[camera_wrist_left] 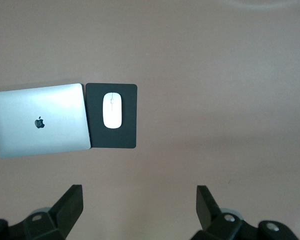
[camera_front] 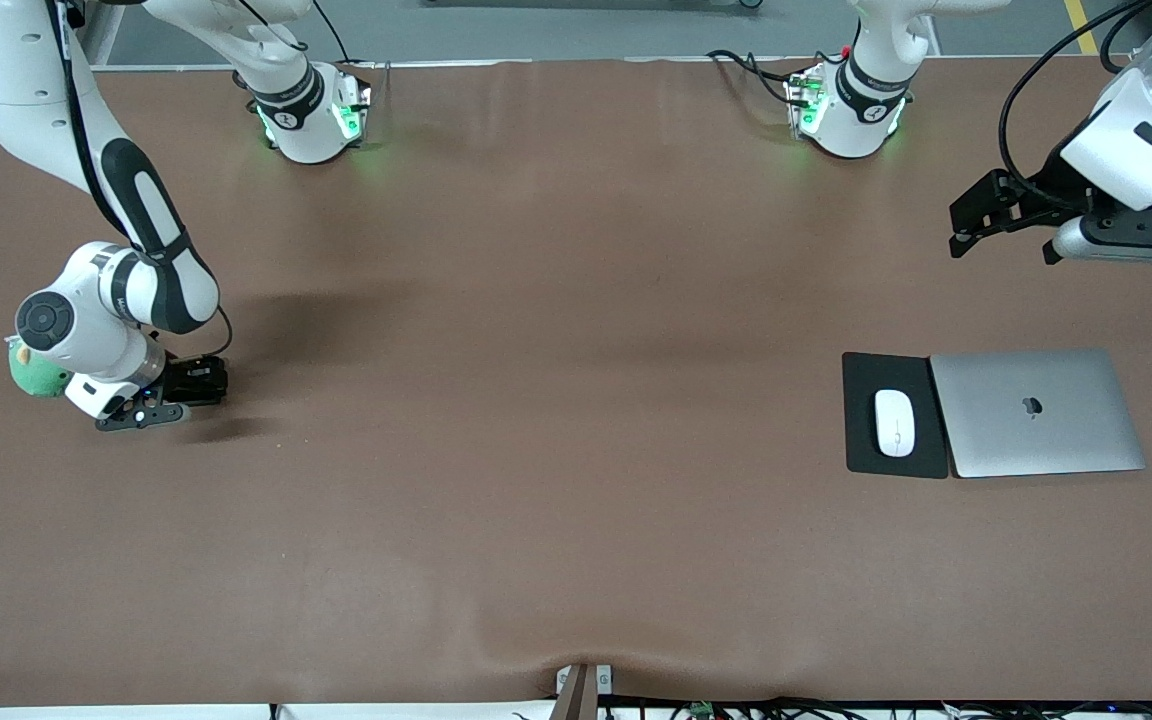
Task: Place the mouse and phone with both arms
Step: 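Lower the phone beside the plush toy while the left gripper withdraws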
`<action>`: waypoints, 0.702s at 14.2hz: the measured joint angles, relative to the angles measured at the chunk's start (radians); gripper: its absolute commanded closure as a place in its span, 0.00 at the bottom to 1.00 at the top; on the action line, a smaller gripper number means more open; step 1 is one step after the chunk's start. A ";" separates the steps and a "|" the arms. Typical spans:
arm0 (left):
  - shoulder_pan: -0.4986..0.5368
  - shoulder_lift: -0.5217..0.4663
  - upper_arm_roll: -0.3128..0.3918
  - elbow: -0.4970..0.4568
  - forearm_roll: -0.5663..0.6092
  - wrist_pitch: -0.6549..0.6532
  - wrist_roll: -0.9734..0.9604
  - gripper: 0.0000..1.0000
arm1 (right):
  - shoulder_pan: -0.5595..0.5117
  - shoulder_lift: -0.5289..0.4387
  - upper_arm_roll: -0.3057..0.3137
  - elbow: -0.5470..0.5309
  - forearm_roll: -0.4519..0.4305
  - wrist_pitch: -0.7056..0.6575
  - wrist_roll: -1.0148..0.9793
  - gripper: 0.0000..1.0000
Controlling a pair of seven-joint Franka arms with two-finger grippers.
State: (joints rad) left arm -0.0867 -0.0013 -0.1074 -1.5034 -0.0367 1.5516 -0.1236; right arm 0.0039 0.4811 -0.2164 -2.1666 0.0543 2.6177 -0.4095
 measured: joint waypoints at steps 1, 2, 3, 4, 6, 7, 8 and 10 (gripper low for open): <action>-0.001 0.000 0.006 0.000 0.000 -0.001 0.000 0.00 | 0.000 -0.006 0.000 0.005 0.000 -0.012 0.001 0.00; -0.001 0.000 0.009 0.000 0.000 -0.001 0.000 0.00 | 0.000 -0.017 0.000 0.020 0.001 -0.048 0.008 0.00; -0.001 0.000 0.010 0.000 0.000 -0.001 0.000 0.00 | 0.000 -0.034 0.000 0.046 0.001 -0.114 0.024 0.00; -0.001 0.000 0.010 0.000 0.000 -0.002 0.000 0.00 | 0.000 -0.055 0.000 0.083 0.001 -0.192 0.047 0.00; -0.001 0.000 0.009 0.000 0.000 -0.003 0.000 0.00 | 0.000 -0.102 0.000 0.158 0.001 -0.322 0.098 0.00; -0.001 0.000 0.008 0.000 0.000 -0.003 0.000 0.00 | 0.000 -0.128 0.000 0.186 0.001 -0.361 0.117 0.00; -0.002 0.000 0.008 0.000 0.000 -0.003 0.000 0.00 | 0.000 -0.153 0.001 0.203 0.001 -0.385 0.135 0.00; -0.002 0.000 0.008 0.001 0.000 -0.003 0.000 0.00 | 0.003 -0.198 0.006 0.229 0.001 -0.428 0.164 0.00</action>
State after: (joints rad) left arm -0.0883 -0.0012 -0.0990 -1.5029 -0.0367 1.5485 -0.1236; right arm 0.0070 0.2828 -0.2099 -1.9372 0.0550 2.1900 -0.2454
